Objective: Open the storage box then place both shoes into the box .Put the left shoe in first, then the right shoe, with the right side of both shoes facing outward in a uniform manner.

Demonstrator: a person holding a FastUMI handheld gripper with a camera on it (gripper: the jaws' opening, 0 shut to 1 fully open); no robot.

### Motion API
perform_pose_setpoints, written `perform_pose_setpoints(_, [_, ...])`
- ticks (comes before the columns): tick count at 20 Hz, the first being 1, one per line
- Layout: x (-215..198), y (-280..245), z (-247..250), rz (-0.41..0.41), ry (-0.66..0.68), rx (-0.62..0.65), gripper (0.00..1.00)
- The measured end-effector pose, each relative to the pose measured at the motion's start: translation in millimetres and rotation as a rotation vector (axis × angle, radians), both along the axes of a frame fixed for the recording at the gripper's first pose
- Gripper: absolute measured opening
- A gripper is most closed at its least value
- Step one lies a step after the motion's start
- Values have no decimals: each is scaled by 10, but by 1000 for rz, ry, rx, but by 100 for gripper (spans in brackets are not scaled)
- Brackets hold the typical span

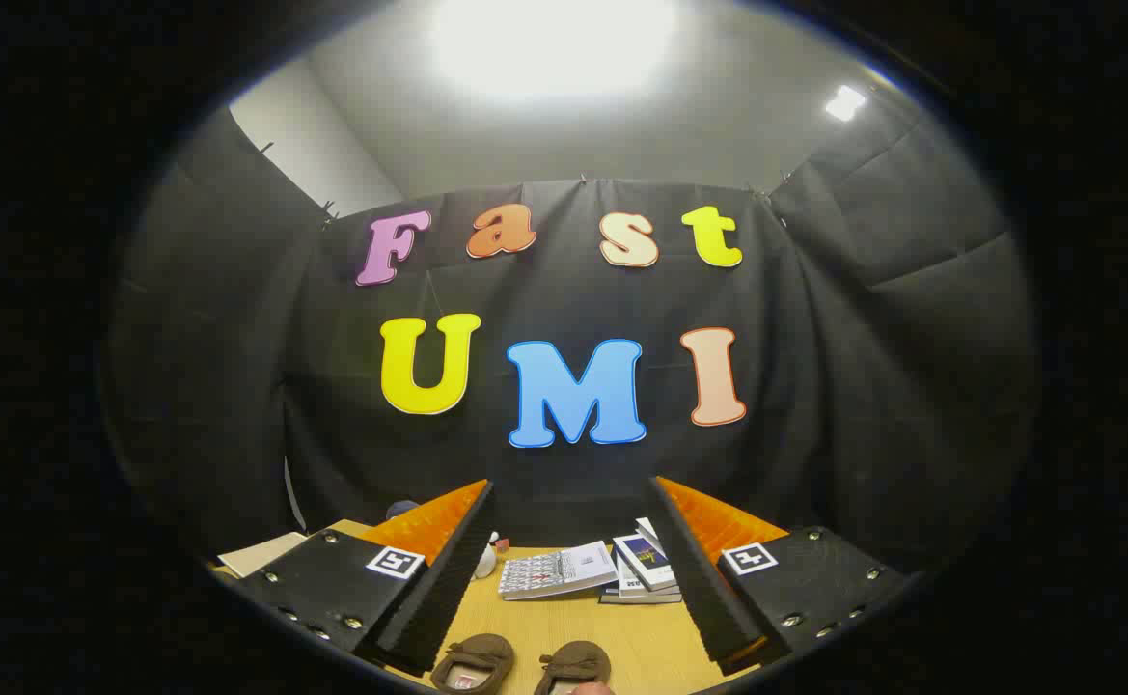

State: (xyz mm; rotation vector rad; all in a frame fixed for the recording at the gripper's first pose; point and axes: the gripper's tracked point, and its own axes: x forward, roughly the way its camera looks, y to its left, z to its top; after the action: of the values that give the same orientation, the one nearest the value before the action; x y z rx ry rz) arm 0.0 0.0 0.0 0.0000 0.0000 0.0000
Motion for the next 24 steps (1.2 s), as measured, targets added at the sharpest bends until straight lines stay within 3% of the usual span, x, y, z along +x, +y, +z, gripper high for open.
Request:
perform_pose_setpoints(13, [-42,72,21,2,-16,-23,97])
perform_pose_setpoints(24, [-43,456,-215,79,21,50,97])
